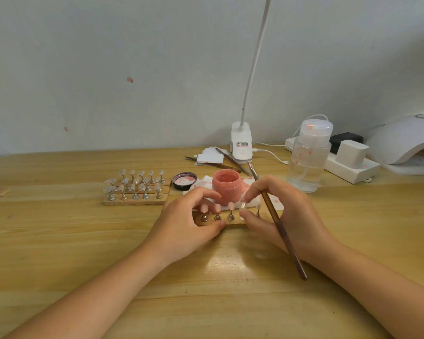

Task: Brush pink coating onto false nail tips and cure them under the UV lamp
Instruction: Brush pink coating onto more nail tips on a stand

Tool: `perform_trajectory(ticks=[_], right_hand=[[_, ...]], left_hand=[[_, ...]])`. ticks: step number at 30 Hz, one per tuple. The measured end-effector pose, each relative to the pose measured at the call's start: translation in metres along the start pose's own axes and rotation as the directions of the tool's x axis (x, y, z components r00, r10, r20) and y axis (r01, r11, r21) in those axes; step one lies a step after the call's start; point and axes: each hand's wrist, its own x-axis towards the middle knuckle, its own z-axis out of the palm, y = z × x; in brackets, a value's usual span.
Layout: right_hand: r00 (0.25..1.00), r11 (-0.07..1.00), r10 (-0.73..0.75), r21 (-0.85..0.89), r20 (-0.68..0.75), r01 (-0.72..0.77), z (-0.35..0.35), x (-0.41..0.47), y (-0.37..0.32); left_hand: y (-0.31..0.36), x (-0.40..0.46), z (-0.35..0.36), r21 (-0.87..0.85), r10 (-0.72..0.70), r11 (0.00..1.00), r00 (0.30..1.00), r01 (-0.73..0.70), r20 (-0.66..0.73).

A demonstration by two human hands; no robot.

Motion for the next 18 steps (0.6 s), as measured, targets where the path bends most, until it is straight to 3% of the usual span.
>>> perform_trajectory(ticks=[5,9,18], right_hand=[[0.993,0.998,-0.006,0.064,-0.114,0.013,0.006,-0.001,-0.01],[0.994,0.984,-0.007,0.177,-0.114,0.027,0.014,-0.004,-0.02],[0.996,0.971,0.028,0.238,-0.085,-0.007,0.017,-0.005,-0.026]], left_hand=[[0.008,-0.004,0.0,0.13,0.171,0.979,0.978,-0.155,-0.123],[0.012,-0.006,0.001,0.222,0.347,0.925,0.924,-0.309,-0.162],[0.011,-0.006,0.001,0.174,0.395,0.916,0.891,-0.363,-0.222]])
